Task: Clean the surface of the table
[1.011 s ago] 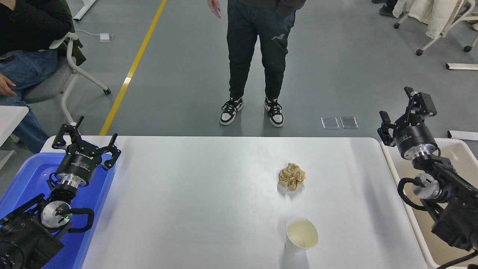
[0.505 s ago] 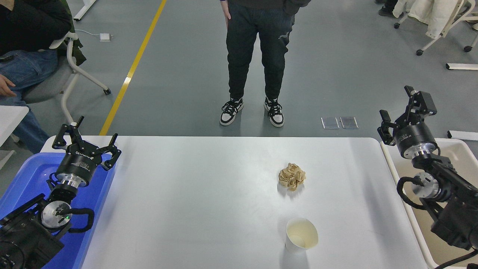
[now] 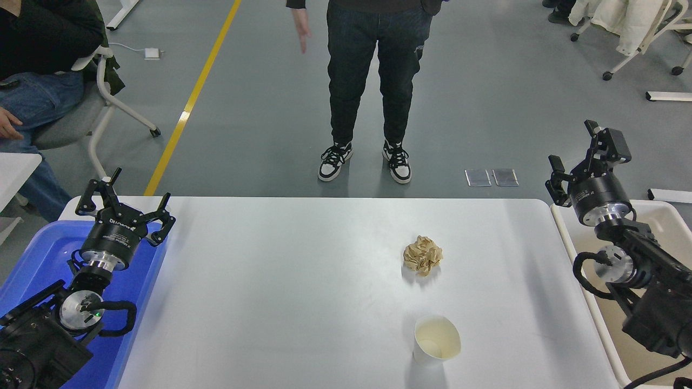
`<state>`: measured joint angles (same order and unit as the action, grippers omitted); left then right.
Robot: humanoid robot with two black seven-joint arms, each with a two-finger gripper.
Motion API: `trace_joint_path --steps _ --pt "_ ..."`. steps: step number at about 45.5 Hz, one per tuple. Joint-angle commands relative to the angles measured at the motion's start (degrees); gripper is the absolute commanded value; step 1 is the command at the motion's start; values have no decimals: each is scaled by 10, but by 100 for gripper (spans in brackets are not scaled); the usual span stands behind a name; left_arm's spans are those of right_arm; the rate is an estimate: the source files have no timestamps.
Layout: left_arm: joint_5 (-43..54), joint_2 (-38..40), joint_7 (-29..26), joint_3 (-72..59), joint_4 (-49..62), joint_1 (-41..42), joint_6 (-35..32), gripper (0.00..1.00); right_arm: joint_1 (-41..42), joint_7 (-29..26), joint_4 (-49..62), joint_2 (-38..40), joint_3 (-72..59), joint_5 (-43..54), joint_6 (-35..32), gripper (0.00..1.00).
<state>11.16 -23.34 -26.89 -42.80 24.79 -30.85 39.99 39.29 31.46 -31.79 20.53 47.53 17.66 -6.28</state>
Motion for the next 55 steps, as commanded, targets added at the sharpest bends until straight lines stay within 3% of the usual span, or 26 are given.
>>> trace_joint_path --steps 1,21,29,40,55 --pt "0 0 0 0 0 0 0 100 10 -2 -2 0 -1 0 5 99" --pt "0 0 0 0 0 0 2 100 5 -8 -5 0 -2 -1 14 99" --pt "0 0 0 0 0 0 2 100 12 -99 -23 10 -1 -1 26 99" --pt "0 0 0 0 0 0 2 100 3 -160 -149 87 -13 3 27 99" --pt "0 0 0 0 0 0 2 100 63 -211 -372 260 -185 54 18 99"
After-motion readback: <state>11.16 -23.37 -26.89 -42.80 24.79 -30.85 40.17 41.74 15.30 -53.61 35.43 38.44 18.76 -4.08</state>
